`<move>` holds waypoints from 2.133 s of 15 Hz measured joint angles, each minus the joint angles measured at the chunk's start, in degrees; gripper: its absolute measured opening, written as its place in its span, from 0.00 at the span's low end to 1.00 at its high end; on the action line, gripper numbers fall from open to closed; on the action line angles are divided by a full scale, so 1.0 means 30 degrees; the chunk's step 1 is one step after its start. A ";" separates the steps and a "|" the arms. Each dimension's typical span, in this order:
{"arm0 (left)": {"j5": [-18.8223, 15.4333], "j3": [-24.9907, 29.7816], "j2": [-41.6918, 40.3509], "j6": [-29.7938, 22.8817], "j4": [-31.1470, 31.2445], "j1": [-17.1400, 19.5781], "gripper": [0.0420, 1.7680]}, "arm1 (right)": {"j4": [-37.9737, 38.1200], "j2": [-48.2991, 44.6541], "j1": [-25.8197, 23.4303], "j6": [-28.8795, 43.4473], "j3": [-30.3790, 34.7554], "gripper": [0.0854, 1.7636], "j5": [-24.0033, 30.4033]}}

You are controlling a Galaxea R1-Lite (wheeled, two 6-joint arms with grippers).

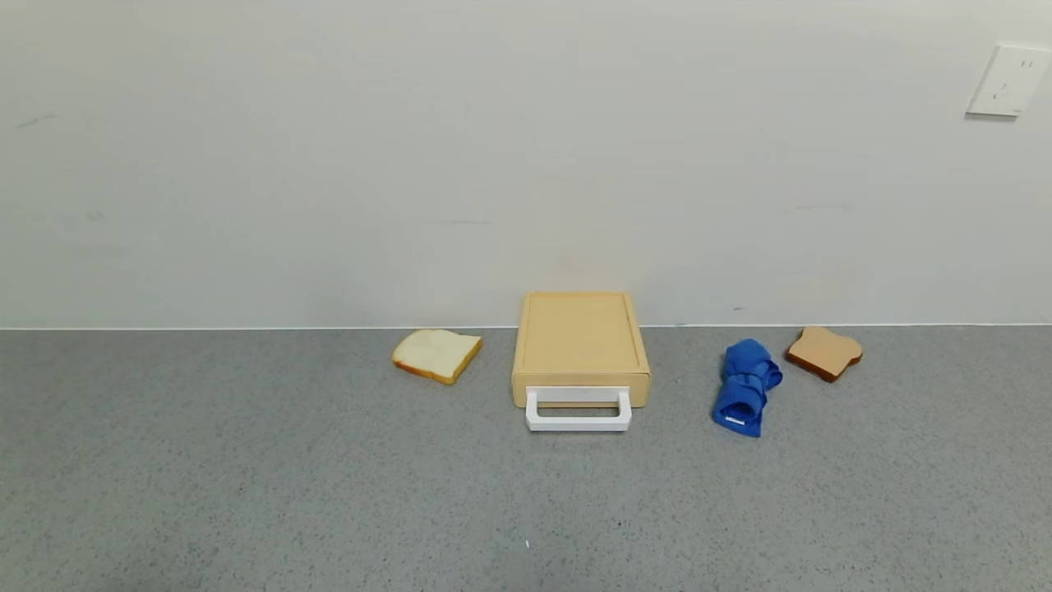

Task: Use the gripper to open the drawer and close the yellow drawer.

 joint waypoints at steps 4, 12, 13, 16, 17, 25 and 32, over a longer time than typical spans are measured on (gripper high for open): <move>0.0008 0.0309 -0.2243 0.0585 0.1048 0.2243 0.97 | 0.0000 0.0000 0.0000 0.0000 0.0000 0.97 0.0000; -0.4880 0.5238 -0.6774 0.0987 -0.1313 0.3759 0.97 | 0.0000 0.0000 0.0000 -0.0008 0.0000 0.97 -0.0012; -0.5153 0.6506 -0.7152 0.1069 -0.2755 0.3779 0.97 | 0.0000 0.0000 0.0000 0.0000 0.0000 0.97 -0.0008; -0.5648 1.1024 -0.8070 0.1300 -0.7331 0.3799 0.97 | 0.0000 0.0000 0.0000 -0.0008 0.0000 0.97 -0.0008; -0.5713 1.2329 -0.8334 0.1280 -0.8334 0.3799 0.97 | 0.0000 0.0000 0.0000 -0.0008 0.0000 0.97 0.0000; -0.5002 1.7246 -0.9062 -0.0597 -1.1492 0.3808 0.97 | 0.0000 0.0000 0.0000 -0.0008 0.0000 0.97 0.0000; -0.4941 1.7303 -0.9078 0.0175 -1.0533 0.3824 0.97 | 0.0000 0.0000 0.0000 0.0000 0.0000 0.97 -0.0008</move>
